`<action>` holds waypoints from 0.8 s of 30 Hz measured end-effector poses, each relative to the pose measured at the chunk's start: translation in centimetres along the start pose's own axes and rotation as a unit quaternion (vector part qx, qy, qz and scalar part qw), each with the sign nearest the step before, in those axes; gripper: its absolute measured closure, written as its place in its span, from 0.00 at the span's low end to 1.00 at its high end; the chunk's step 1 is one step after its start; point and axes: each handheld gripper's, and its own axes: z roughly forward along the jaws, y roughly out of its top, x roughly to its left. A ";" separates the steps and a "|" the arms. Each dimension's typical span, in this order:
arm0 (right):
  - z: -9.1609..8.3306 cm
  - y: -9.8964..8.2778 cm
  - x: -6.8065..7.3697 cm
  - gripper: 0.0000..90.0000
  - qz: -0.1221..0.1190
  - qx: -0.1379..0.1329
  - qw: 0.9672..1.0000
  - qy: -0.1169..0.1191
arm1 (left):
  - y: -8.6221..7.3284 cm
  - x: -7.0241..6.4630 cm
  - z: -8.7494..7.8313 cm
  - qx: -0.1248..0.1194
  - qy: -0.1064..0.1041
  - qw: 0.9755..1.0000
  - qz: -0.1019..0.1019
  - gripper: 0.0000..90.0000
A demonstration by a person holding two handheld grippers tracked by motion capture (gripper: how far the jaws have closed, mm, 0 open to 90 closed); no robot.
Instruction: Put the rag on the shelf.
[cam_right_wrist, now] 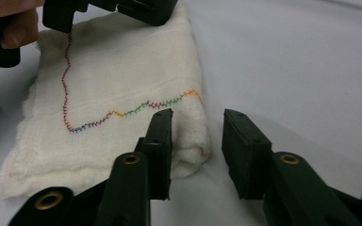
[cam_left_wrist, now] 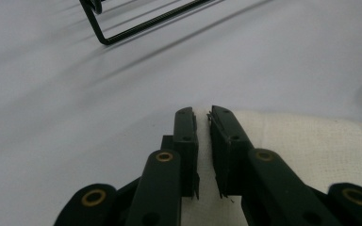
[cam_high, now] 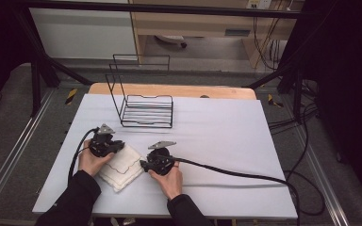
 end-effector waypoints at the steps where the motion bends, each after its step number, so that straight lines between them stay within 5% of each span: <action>1: 0.0 -0.1 0.0 0.80 0.002 0.000 1.000 0.004 | 0.0 0.0 0.0 0.001 -0.001 1.000 -0.001 0.90; 10: -0.4 0.1 0.2 0.92 -0.001 -0.007 1.000 0.011 | 0.2 0.4 -0.7 -0.011 -0.017 1.000 -0.016 0.93; 18: -2.1 1.4 0.6 0.93 -0.009 -0.054 0.998 0.024 | 0.4 1.0 -4.0 -0.077 -0.026 0.996 -0.024 0.93; 24: -3.4 2.6 1.2 0.93 -0.040 -0.081 0.996 0.023 | 0.5 1.1 -6.0 -0.115 -0.029 0.993 -0.024 0.93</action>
